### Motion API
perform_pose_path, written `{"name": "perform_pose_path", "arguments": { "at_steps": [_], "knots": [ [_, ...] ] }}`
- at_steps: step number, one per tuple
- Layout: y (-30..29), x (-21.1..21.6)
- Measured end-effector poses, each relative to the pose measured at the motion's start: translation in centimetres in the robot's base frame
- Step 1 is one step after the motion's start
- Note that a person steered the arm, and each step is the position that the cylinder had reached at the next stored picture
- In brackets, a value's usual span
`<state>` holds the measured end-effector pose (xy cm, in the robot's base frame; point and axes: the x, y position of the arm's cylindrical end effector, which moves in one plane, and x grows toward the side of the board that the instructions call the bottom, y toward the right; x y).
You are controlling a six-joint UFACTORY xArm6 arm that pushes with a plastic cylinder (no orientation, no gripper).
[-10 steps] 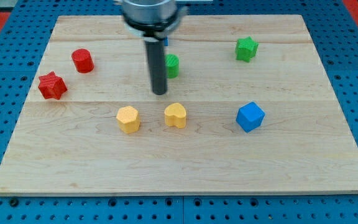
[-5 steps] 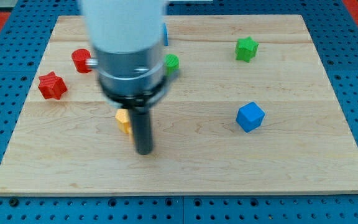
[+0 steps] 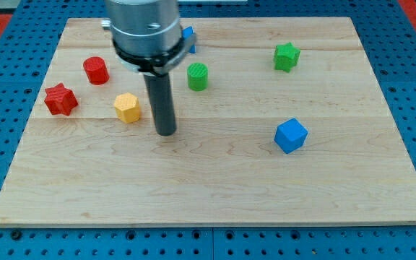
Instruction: Move the yellow heart slightly to the top side
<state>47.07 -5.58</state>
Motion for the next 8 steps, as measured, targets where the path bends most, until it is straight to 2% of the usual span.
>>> {"name": "perform_pose_path", "arguments": {
  "at_steps": [1, 3, 5, 6, 7, 8],
  "knots": [
    [-0.4, -1.9],
    [-5.7, -9.1],
    [-7.6, -8.6],
    [-10.4, -9.4],
    [-10.0, -12.3],
    [-7.3, -13.3]
  ]
}}
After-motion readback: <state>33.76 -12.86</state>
